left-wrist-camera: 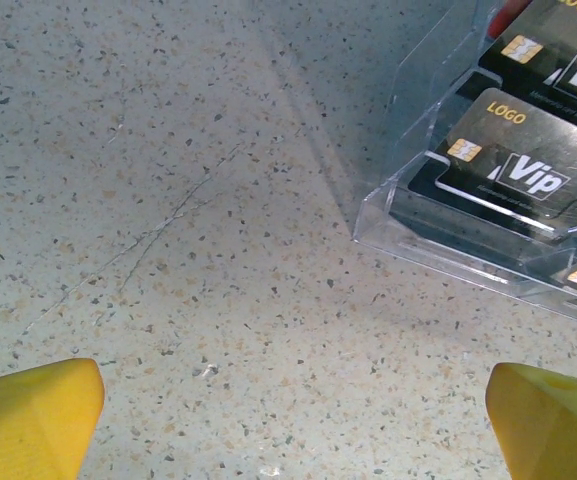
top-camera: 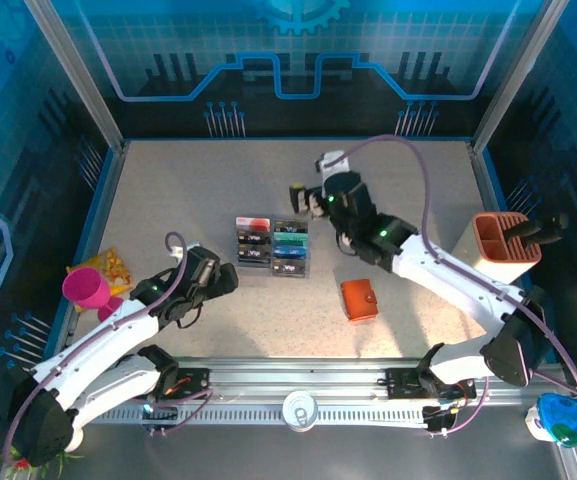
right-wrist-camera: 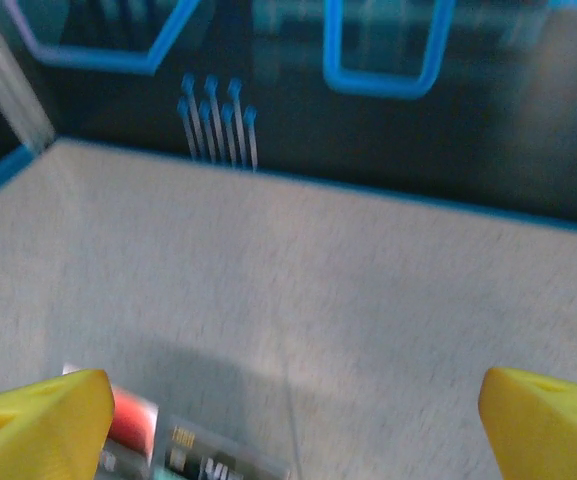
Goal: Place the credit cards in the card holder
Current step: Move the storage box to the center of the table, then pick up the card holder from the bottom-center of the table.
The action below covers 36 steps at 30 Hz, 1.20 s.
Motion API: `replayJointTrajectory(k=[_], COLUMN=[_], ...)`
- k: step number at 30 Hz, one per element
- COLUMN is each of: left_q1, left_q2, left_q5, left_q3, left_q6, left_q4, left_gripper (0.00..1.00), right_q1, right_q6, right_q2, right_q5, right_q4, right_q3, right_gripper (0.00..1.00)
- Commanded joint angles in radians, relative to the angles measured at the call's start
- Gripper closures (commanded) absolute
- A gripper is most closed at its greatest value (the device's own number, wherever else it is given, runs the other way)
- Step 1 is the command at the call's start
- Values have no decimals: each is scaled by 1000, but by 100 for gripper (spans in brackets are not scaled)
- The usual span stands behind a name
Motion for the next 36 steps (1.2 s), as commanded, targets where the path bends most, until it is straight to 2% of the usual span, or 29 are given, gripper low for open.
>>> replayJointTrajectory(k=[1, 4, 8, 10, 14, 23, 30, 36], left_q1=[4, 4, 4, 4, 5, 5, 5, 3], left_q2=[-6, 8, 39, 51, 81, 152, 152, 165], left_q5=[22, 27, 41, 46, 55, 75, 97, 126], left_q3=[15, 10, 19, 23, 37, 122, 152, 163], left_q6=[-24, -29, -29, -29, -9, 21, 17, 5], left_q4=[-24, -5, 17, 28, 56, 63, 56, 63], left_gripper=[1, 1, 1, 1, 1, 1, 1, 1], right_q1=[-82, -164, -207, -205, -161, -156, -175, -225], right_q6=[-10, 74, 201, 261, 292, 271, 311, 428], right_q2=[-23, -16, -2, -19, -73, -178, -298, -477], right_q5=[-1, -72, -130, -160, -105, -73, -165, -287], right_q4=[-44, -73, -94, -53, 33, 22, -120, -229], right_q3=[113, 187, 194, 116, -85, -339, -548, -721], right_gripper=[5, 6, 7, 9, 9, 9, 9, 21])
